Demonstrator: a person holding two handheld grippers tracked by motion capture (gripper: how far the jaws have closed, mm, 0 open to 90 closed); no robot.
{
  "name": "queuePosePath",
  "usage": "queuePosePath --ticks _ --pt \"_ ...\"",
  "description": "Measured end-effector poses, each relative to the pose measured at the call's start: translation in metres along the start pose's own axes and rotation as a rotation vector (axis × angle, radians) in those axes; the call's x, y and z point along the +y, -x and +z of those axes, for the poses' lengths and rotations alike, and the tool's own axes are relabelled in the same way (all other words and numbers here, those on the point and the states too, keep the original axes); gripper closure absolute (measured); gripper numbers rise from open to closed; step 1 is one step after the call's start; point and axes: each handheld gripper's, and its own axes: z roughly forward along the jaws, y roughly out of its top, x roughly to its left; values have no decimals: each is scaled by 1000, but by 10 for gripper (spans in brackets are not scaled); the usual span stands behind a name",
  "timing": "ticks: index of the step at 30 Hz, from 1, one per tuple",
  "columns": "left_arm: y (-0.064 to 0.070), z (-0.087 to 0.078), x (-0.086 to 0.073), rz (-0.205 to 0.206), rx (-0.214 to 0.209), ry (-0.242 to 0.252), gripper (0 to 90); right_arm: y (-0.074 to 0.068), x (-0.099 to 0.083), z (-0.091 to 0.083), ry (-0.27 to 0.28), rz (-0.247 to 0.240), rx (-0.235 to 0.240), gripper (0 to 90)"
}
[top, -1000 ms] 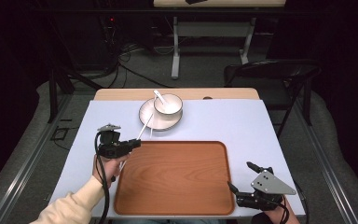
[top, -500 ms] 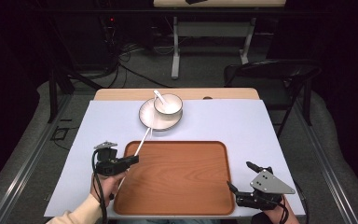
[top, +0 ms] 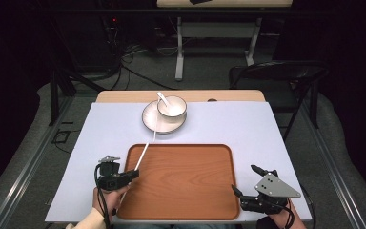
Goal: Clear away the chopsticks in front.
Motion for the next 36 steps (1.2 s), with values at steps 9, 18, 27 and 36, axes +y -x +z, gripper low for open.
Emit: queuePosePath --ticks 9,18,27,36 --pt "0 11 0 11 53 -38 838 -1 0 1 -1 -6 3 136" --pt "9 19 2 82 107 -36 806 -1 1 1 0 -3 1 136" --pt "14 19 3 128 111 -55 605 0 0 0 3 -4 -2 136" --pt "9 0 24 177 83 26 260 0 0 0 4 0 -3 136"
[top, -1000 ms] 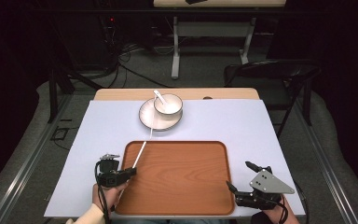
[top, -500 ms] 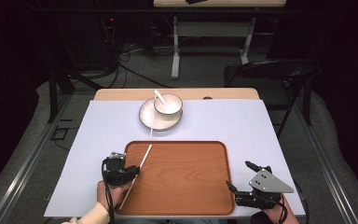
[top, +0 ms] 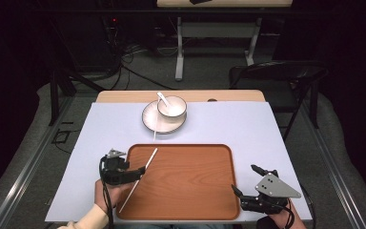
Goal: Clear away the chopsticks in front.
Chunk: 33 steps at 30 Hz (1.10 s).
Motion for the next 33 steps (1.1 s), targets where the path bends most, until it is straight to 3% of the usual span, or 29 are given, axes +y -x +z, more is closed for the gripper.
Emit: queuePosePath --ticks 6,16,19,22,33 --pt "-5 -2 16 53 -4 17 163 -1 0 0 1 -2 1 136" --pt "-8 4 42 92 -4 1 77 0 0 0 1 -2 1 137" --pt "-10 5 57 128 23 13 52 0 0 0 0 0 1 136" --pt "-14 7 73 128 33 29 44 0 0 0 0 -1 2 137" --pt "-21 37 113 151 45 5 39 1 -1 -2 27 7 12 135"
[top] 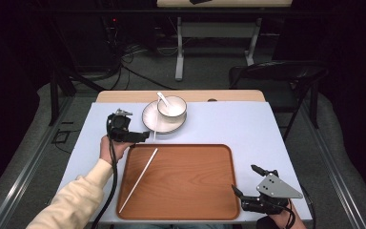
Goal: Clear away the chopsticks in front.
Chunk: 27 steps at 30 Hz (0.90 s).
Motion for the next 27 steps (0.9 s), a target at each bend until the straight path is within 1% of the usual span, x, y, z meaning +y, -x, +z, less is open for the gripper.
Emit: queuePosePath --ticks 2,4,6,7,8,10,12,13,14,16,18,21,23,24,25,26,27 --pt "0 8 5 -8 -1 2 43 1 -1 -3 31 3 9 135" --pt "-1 16 9 -5 11 -7 58 2 -1 -4 44 13 13 135" --pt "-3 24 13 -15 15 -16 67 2 -1 -4 41 13 12 135" --pt "-5 31 16 -26 23 -25 68 2 -1 -3 38 15 11 135" --pt "-6 35 18 -22 29 -30 65 2 -1 -3 33 13 14 135" --pt "-7 44 22 -28 38 -46 57 2 -1 -2 27 13 14 136" --pt "-9 53 28 -30 31 -58 51 2 -1 -2 24 12 15 136" --pt "-10 56 29 -36 38 -62 50 2 -1 -2 22 14 14 136" --pt "-11 60 31 -44 35 -64 46 2 -1 -2 20 14 14 136" --pt "-13 68 35 -77 14 -68 45 2 -1 -1 17 11 16 136" --pt "-13 76 39 -86 5 -90 39 2 -1 -1 19 9 18 136" --pt "-12 84 43 -74 18 -106 41 2 -1 -2 22 11 19 135" --pt "-12 90 46 -73 30 -121 84 2 -1 -1 16 8 22 135" --pt "-12 92 46 -70 29 -128 154 2 -1 -1 13 7 23 136" --pt "-12 95 47 -78 19 -131 199 2 -1 -1 12 6 22 135" --pt "-12 96 47 -79 21 -139 243 2 -1 -1 13 6 22 135" --pt "-11 98 47 -78 36 -139 276 2 -1 -1 14 6 22 136"
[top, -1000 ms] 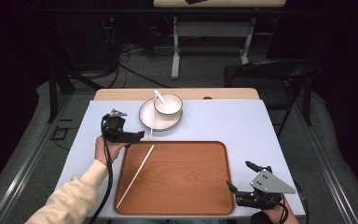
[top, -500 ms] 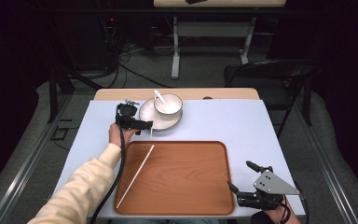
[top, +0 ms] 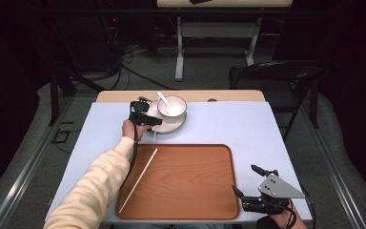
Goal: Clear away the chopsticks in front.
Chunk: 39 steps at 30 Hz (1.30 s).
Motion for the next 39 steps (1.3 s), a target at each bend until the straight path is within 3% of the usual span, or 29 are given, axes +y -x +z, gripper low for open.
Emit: queuePosePath --ticks 7,14,27,31,39 --pt "-4 10 3 1 28 0 492 0 0 1 -9 0 -2 136" --pt "-11 14 6 -54 33 11 647 0 0 1 -13 1 -5 136" --pt "-11 19 7 -81 81 -19 771 0 0 2 -18 -1 -10 136" --pt "-15 19 6 -93 78 -23 835 0 0 2 -19 0 -10 136" --pt "-21 13 5 -124 57 -3 850 0 0 2 -19 1 -10 136"
